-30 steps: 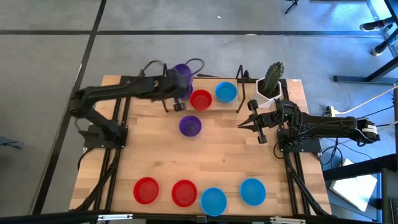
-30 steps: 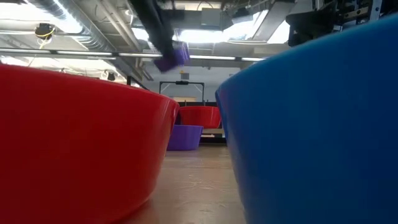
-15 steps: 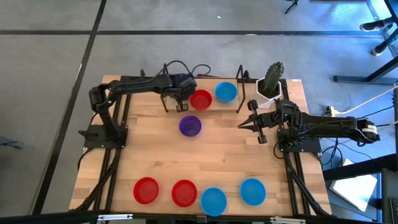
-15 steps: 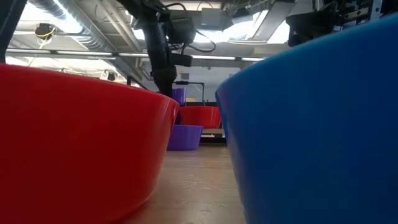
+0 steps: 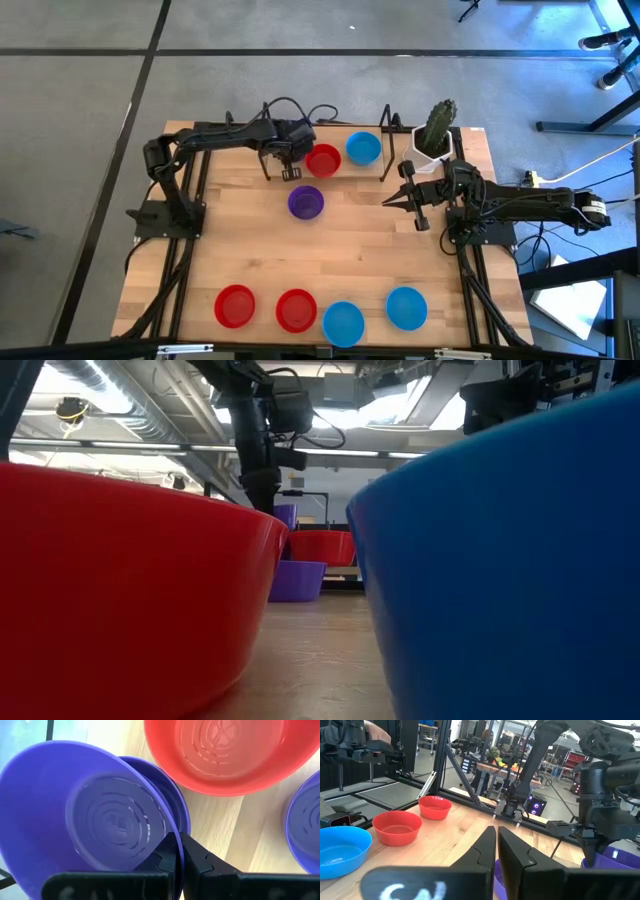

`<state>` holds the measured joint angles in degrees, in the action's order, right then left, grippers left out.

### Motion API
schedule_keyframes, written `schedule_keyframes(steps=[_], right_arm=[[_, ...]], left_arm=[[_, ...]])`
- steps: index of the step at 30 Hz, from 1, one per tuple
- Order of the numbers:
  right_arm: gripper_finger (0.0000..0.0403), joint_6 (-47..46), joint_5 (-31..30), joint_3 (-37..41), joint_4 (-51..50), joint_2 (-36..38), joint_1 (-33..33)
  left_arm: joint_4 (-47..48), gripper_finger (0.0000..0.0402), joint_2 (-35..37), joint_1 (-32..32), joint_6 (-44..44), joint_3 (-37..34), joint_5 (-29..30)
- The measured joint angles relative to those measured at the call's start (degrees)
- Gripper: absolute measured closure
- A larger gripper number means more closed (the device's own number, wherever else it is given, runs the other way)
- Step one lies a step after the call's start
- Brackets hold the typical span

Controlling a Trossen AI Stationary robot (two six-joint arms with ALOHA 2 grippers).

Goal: Pick & Place Mini bowls
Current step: Stack the violet bowl on top of the violet bowl on the shelf

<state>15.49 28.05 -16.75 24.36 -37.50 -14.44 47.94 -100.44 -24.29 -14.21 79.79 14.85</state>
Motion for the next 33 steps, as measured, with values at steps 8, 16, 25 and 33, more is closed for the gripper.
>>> schedule_keyframes(steps=[8, 16, 25, 33], right_arm=[[0.0382, 0.0, 0.0, 0.0, 0.0, 0.0, 0.0], [0.0382, 0.0, 0.0, 0.0, 0.0, 0.0, 0.0], [0.0382, 0.0, 0.0, 0.0, 0.0, 0.0, 0.0], [0.0382, 0.0, 0.0, 0.0, 0.0, 0.0, 0.0]], left_arm=[[0.3, 0.0398, 0.0, -0.2, 0.3, 0.0, -0.4], [0.0, 0.0398, -0.2, -1.2, -1.4, 0.0, -2.4], [0.2, 0.0398, -0.2, -1.7, -1.5, 0.0, -2.6], [-0.2, 0.0398, -0.2, -1.7, -1.6, 0.0, -2.6]])
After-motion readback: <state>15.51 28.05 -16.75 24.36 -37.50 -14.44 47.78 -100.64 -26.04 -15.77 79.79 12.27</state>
